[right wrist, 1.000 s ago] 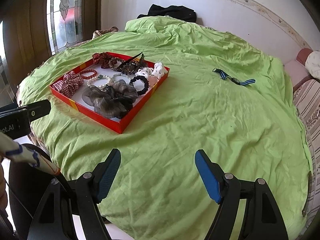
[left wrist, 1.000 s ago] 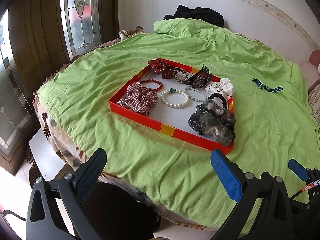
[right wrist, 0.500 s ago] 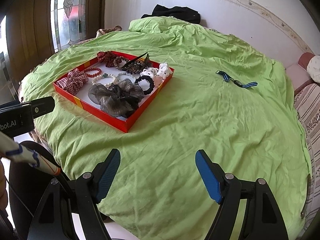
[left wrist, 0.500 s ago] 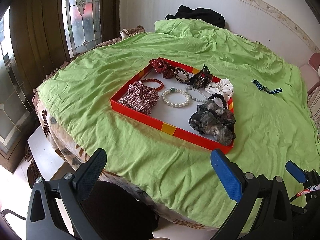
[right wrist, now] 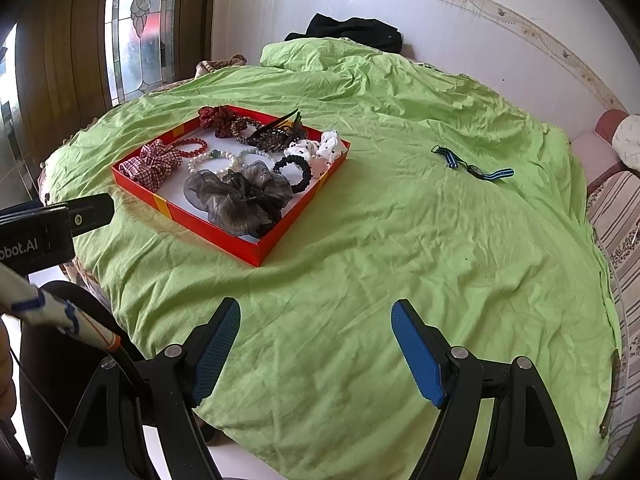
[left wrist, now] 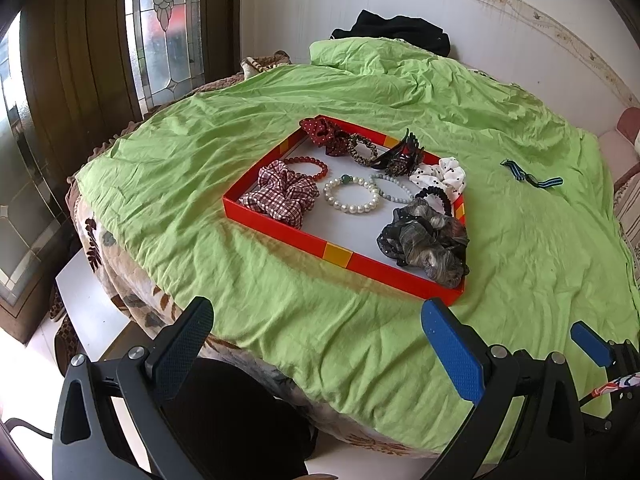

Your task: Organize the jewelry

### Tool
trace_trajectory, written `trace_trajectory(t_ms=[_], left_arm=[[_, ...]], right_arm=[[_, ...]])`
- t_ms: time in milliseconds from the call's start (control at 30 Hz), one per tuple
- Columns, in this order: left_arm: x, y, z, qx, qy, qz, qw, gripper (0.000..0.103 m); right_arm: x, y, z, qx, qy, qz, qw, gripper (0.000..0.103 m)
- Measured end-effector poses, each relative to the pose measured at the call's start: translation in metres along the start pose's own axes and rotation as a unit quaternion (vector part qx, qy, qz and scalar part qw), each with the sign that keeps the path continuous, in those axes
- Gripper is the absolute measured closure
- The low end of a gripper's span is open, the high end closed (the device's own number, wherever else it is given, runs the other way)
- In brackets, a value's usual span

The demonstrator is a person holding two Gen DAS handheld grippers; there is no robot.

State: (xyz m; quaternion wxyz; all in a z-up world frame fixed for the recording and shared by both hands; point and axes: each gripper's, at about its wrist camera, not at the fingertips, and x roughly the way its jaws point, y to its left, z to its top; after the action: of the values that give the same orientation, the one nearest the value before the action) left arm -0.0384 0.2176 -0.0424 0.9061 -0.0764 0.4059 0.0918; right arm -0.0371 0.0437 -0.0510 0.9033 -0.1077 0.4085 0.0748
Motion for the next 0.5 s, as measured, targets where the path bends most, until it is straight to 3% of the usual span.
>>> trace_trajectory(t_ms=[500], left_arm=[[-0.0038,0.0011,-0.0084,-0.004,0.005,0.007,1.0,0.0]], right_arm=[[-0.0039,0.0025,-0.0013,-0.002,-0.002,-0.001,1.0,0.021]])
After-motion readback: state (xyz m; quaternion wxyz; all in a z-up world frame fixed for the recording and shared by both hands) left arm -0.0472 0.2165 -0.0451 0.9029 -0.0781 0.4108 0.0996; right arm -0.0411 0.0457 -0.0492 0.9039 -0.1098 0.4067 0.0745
